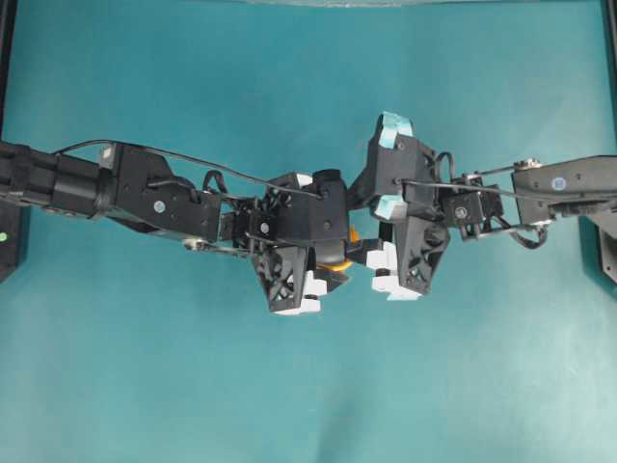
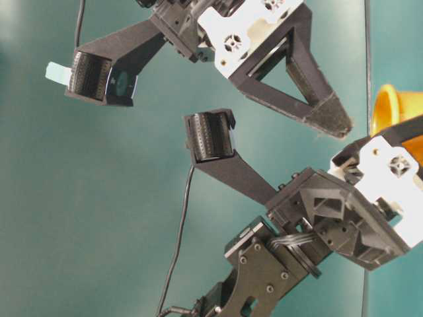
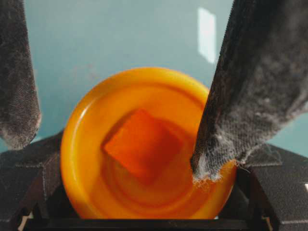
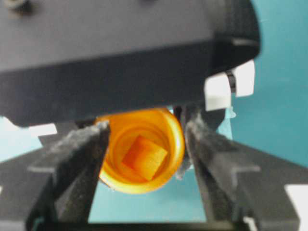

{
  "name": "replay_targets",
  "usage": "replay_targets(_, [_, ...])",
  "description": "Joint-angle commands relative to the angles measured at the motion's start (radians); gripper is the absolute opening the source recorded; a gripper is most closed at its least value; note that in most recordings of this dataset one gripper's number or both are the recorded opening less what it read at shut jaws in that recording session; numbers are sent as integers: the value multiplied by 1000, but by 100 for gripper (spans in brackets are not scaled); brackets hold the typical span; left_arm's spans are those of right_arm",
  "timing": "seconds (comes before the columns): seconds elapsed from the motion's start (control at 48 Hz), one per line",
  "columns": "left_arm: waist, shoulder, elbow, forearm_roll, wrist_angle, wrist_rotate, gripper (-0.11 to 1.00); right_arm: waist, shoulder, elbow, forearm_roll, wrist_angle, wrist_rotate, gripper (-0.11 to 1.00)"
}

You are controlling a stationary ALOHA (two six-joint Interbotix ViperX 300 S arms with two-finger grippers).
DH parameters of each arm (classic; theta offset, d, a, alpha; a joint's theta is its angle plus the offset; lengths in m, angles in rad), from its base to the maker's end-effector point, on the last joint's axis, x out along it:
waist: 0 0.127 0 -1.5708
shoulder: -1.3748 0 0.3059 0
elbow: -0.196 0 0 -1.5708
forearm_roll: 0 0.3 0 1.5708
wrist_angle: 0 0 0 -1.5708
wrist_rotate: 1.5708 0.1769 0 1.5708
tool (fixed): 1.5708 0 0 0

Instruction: Hold the block with right arm and the cup with left arm, then put the block into the cup.

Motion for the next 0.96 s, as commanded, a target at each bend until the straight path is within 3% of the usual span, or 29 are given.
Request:
replay_targets(0.0, [-3, -18, -12, 3, -3, 3, 65, 3, -15, -9, 2, -8, 2, 65])
replay_targets(0.938, [-3, -23, -2, 3, -5, 3, 65, 3, -15, -9, 0, -9, 2, 65])
